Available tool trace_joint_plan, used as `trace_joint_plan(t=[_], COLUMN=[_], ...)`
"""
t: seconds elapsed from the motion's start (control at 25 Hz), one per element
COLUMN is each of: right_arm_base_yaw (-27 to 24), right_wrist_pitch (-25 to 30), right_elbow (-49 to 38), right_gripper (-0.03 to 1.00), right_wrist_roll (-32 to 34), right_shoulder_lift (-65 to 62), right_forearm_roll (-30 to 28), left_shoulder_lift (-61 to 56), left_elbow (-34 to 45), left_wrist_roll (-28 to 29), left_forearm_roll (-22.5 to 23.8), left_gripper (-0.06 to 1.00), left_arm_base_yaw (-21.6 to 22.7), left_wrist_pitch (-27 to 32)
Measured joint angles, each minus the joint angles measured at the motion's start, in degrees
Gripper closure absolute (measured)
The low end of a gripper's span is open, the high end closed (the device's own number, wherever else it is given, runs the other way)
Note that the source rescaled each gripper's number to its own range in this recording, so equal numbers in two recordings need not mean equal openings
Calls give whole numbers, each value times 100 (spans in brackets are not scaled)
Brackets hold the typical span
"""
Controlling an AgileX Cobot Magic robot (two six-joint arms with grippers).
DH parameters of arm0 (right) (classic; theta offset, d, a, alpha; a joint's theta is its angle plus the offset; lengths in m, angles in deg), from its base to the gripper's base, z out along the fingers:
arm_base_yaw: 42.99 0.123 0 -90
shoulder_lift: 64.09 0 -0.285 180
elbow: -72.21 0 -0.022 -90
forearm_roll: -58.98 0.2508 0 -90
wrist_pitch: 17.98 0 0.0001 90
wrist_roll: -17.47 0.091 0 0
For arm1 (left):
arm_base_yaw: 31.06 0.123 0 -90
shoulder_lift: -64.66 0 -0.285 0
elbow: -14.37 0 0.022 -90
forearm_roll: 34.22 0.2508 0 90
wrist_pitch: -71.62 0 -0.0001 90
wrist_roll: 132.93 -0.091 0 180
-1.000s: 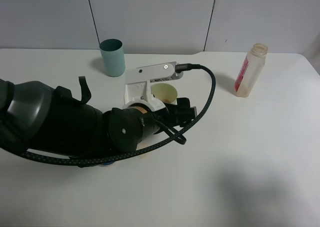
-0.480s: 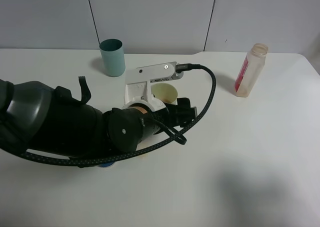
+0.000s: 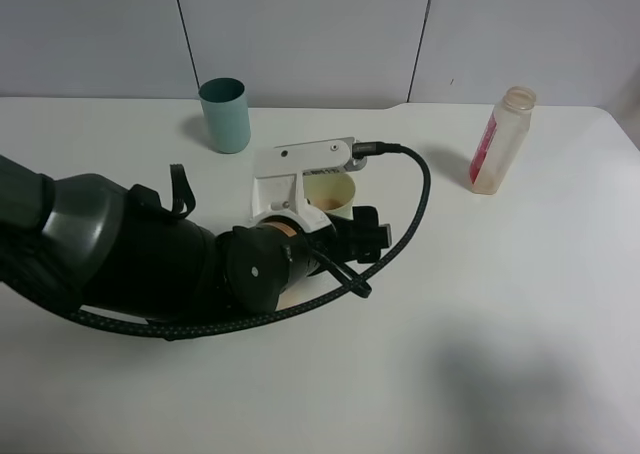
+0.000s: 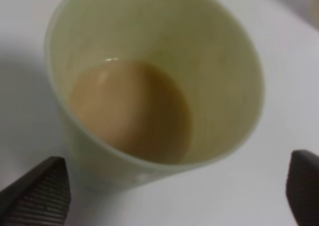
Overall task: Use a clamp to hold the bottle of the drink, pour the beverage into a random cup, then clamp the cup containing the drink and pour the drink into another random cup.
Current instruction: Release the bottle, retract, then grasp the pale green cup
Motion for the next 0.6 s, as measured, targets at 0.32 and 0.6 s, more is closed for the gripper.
trace_joint_plan(t=[0.32, 0.6], right_arm_base_yaw=[0, 0], right_wrist_pitch=[0, 0], right_elbow=[0, 0], right_gripper=[-3, -3], right_wrist_roll=[0, 0], right_shoulder_lift=[0, 0], right_forearm_roll=[0, 0], left_shoulder_lift=[181, 266], left_elbow=[0, 0], left_wrist_roll=[0, 0], left_forearm_roll=[7, 51], left_gripper=[21, 21], left_arm_base_yaw=[20, 84], left_wrist_pitch=[-155, -312])
